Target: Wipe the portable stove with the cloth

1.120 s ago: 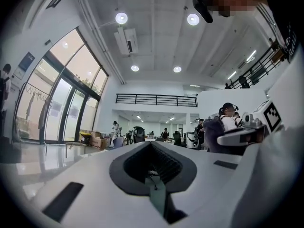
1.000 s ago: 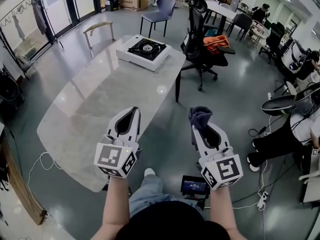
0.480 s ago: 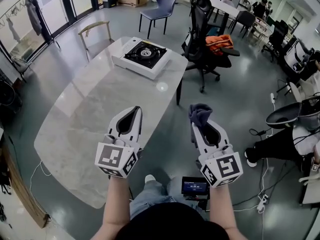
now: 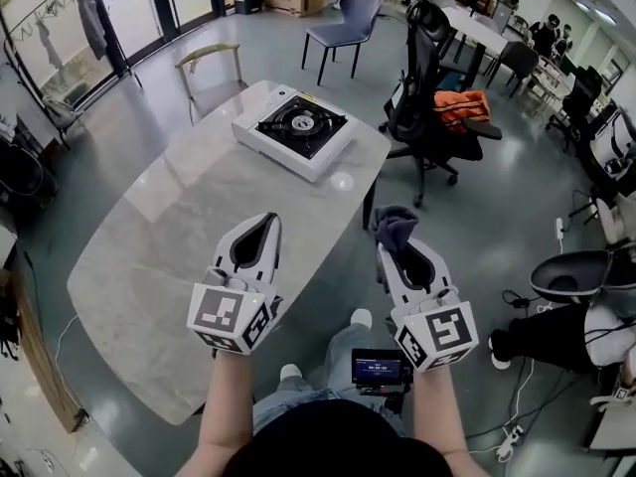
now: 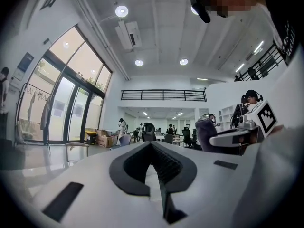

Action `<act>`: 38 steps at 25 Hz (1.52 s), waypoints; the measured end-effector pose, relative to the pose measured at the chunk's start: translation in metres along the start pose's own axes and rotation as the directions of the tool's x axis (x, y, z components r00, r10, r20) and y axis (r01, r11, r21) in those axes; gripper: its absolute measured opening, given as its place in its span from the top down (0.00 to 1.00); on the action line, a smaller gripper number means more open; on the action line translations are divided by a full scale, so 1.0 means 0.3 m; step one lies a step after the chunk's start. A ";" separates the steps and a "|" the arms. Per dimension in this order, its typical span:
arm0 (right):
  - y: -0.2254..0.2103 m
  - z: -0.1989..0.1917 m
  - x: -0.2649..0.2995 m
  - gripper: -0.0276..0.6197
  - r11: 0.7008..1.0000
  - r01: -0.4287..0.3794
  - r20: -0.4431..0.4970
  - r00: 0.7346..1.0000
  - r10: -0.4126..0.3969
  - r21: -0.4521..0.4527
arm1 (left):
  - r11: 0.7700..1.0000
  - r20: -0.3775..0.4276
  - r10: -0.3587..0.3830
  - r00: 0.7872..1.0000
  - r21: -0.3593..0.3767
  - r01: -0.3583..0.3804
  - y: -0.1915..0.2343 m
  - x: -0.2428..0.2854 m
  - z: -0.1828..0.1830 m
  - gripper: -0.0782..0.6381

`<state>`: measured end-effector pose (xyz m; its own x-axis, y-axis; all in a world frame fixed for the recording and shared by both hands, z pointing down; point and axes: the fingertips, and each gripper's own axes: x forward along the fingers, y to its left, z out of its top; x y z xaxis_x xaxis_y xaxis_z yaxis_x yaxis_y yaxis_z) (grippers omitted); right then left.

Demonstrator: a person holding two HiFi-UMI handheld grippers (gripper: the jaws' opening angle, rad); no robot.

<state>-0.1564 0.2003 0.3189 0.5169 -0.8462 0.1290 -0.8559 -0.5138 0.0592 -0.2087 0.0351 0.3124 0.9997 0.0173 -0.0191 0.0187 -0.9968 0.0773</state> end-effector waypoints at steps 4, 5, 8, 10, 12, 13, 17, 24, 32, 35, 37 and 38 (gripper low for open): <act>-0.131 0.019 0.094 0.81 0.999 -0.046 0.017 0.999 0.046 0.008 | 0.999 -0.013 0.026 1.000 0.037 -0.026 -0.025 0.130 0.010 0.88; -0.164 0.022 0.114 0.81 0.998 -0.057 0.019 0.998 0.057 0.011 | 0.998 -0.017 0.032 0.999 0.048 -0.031 -0.031 0.163 0.012 0.88; -0.259 0.012 0.176 0.81 0.995 -0.095 0.017 0.995 0.094 0.026 | 0.996 -0.031 0.069 0.997 0.062 -0.067 -0.031 0.258 0.007 0.88; -0.324 0.008 0.223 0.81 0.992 -0.125 0.017 0.992 0.124 0.033 | 0.993 -0.031 0.101 0.994 0.068 -0.099 -0.023 0.322 0.013 0.88; -0.391 0.007 0.268 0.81 0.987 -0.156 0.018 0.988 0.156 0.033 | 0.988 -0.027 0.132 0.991 0.079 -0.129 -0.026 0.387 0.022 0.88; -0.427 0.008 0.290 0.81 0.984 -0.173 0.018 0.985 0.172 0.034 | 0.986 -0.026 0.148 0.989 0.085 -0.146 -0.032 0.417 0.024 0.88; -0.536 0.019 0.375 0.81 0.970 -0.242 0.029 0.970 0.241 0.036 | 0.971 -0.043 0.219 0.975 0.110 -0.213 -0.048 0.502 0.011 0.88; -0.629 0.013 0.473 0.81 0.951 -0.303 0.031 0.953 0.301 0.061 | 0.952 -0.090 0.298 0.950 0.096 -0.290 -0.035 0.542 -0.025 0.88; -0.664 -0.038 0.560 0.81 0.938 -0.338 0.000 0.941 0.339 0.075 | 0.939 -0.117 0.342 0.932 0.083 -0.334 0.035 0.613 -0.065 0.88; -0.693 -0.054 0.603 0.81 0.940 -0.333 -0.029 0.942 0.336 0.080 | 0.936 -0.112 0.351 0.930 0.071 -0.344 0.076 0.656 -0.072 0.88; -0.713 -0.059 0.650 0.81 0.940 -0.331 -0.041 0.942 0.334 0.079 | 0.932 -0.106 0.363 0.926 0.063 -0.358 0.117 0.683 -0.077 0.88; -0.719 -0.059 0.677 0.81 0.939 -0.336 -0.043 0.940 0.339 0.073 | 0.928 -0.102 0.373 0.922 0.056 -0.369 0.143 0.694 -0.081 0.88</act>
<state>0.1328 0.1417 0.3498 0.1948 -0.9635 0.1839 -0.9761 -0.2088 -0.0602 0.0005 -0.0020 0.3359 0.9306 -0.3481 0.1131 -0.3527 -0.9354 0.0234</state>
